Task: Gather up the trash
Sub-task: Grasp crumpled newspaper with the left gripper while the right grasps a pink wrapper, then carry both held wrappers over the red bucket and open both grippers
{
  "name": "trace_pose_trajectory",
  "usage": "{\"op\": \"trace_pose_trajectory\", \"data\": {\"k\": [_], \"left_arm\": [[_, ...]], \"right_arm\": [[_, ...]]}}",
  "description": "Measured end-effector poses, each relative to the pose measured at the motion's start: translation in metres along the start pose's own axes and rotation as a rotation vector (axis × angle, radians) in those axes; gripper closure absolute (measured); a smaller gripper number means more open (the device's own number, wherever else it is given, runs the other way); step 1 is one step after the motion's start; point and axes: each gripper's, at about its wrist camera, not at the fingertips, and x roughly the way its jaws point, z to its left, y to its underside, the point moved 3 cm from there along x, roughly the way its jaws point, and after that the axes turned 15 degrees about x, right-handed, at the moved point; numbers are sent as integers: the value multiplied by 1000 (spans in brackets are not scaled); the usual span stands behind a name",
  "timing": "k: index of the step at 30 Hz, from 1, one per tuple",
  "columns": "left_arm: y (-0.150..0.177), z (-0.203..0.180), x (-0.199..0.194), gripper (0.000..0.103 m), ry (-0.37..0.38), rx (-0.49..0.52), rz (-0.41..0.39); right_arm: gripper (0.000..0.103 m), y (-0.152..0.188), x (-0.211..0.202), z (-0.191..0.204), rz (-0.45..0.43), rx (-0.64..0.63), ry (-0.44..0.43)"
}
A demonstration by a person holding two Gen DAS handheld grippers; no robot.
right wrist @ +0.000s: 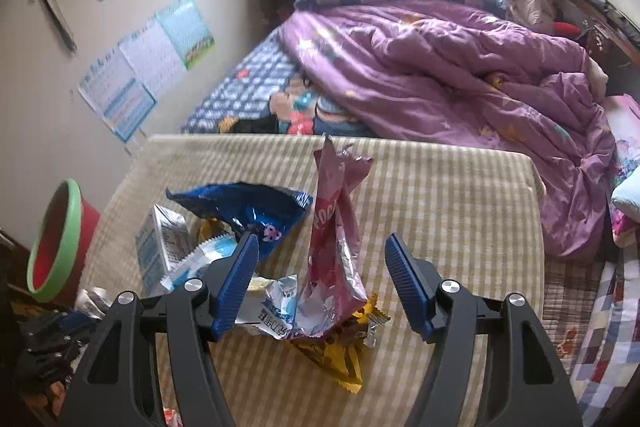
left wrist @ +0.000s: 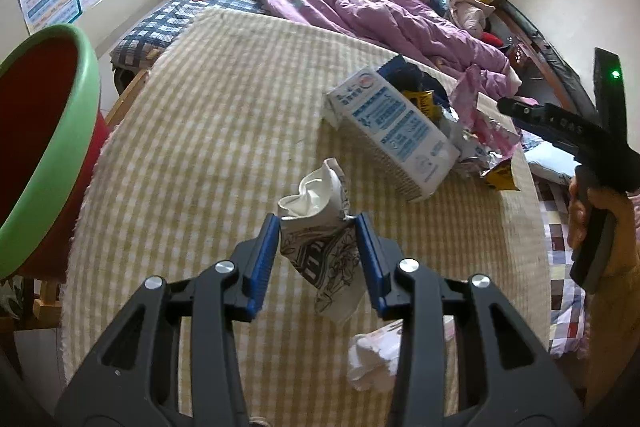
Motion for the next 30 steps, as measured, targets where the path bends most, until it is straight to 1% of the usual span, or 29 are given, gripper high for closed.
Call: {"op": "trace_pose_trajectory", "data": {"k": [4, 7, 8, 9, 10, 12, 13, 19, 23, 24, 27, 30], "left_arm": [[3, 4, -3, 64, -10, -9, -5], [5, 9, -7, 55, -9, -38, -14], [6, 10, -8, 51, -7, -51, -21], [7, 11, -10, 48, -5, -61, -25], [7, 11, -10, 48, 0, -68, -27], [8, 11, -10, 47, 0, -64, -23], [9, 10, -10, 47, -1, -62, -19], [10, 10, 2, 46, -2, -79, 10], [11, 11, 11, 46, -8, -93, 32], [10, 11, 11, 50, -3, -98, 26], [9, 9, 8, 55, -14, -82, 9], [7, 10, 2, 58, -9, -86, -10]], "right_arm": [[40, 3, 12, -1, 29, -1, 30], [40, 5, 20, -2, 49, 1, 48], [47, 7, 23, -2, 53, 0, 55], [59, 7, 25, -2, 55, 3, 56], [65, 9, 26, -3, 58, 11, 51], [90, 10, 25, -4, 56, 20, 43], [93, 11, 23, -5, 51, 25, 34], [94, 10, -10, -4, -43, 28, -14], [94, 12, -34, -3, -84, 44, -53], [94, 13, -41, -3, -97, 47, -63], [94, 18, -60, 4, -130, 55, -96], [94, 27, -77, 14, -169, 56, -128]]}}
